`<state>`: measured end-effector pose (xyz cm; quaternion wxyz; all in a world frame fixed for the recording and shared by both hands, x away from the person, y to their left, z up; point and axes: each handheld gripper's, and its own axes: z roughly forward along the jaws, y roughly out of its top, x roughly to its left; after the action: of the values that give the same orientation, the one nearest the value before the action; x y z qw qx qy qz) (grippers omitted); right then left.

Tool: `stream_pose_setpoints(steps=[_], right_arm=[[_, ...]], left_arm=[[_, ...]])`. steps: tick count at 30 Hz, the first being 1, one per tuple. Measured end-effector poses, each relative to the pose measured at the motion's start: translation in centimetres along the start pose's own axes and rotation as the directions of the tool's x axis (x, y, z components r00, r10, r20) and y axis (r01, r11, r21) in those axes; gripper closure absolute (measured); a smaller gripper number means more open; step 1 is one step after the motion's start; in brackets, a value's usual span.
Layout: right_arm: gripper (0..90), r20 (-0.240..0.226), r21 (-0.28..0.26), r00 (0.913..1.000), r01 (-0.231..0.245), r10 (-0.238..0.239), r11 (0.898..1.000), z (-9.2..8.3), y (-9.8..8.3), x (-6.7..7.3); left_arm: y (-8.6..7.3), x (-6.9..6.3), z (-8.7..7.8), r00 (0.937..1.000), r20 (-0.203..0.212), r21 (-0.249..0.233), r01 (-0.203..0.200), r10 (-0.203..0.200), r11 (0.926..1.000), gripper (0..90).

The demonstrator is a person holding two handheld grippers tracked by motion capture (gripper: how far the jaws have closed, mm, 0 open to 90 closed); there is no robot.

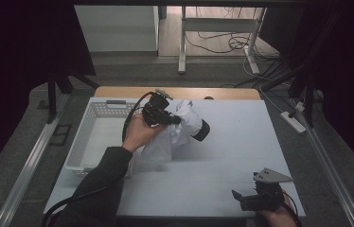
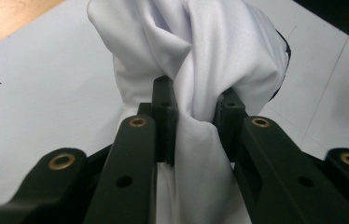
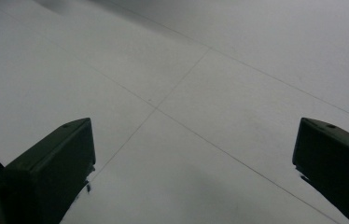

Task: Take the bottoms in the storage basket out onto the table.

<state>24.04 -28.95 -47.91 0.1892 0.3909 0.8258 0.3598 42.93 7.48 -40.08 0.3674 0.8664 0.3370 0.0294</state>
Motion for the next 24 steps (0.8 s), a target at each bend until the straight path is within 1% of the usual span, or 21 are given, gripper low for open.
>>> stream_pose_setpoints(steps=[5, 10, 18, 22, 24], right_arm=[[0.0, -0.001, -0.001, 1.0000, 0.002, -0.002, 1.000, 0.0, 0.0, 0.0], [0.0, -0.001, 0.000, 1.0000, 0.003, -0.003, 1.000, 0.0, 0.0, 0.0], [0.0, -0.001, 0.007, 1.0000, 0.009, -0.009, 1.000, 0.1, 0.0, 0.1], [0.0, -0.002, 0.007, 0.9999, 0.010, -0.010, 1.000, 0.1, 0.0, 0.1], [0.0, -0.002, 0.007, 0.9999, 0.011, -0.011, 1.000, 0.1, 0.0, 0.1]], left_arm=[[-0.2, 0.0, 0.8, 1.0000, -0.003, 0.009, 0.004, -0.004, 0.9999, 74.9], [-0.4, 0.0, 1.6, 0.9999, 0.002, 0.019, 0.013, -0.013, 0.9997, 74.7], [-0.8, 0.2, 3.2, 0.9997, 0.002, 0.057, 0.026, -0.026, 0.9981, 74.4], [-1.0, 0.2, 3.9, 0.9995, 0.001, 0.069, 0.032, -0.032, 0.9971, 74.2], [-1.1, 0.3, 4.1, 0.9993, 0.007, 0.067, 0.035, -0.035, 0.9971, 74.2]])
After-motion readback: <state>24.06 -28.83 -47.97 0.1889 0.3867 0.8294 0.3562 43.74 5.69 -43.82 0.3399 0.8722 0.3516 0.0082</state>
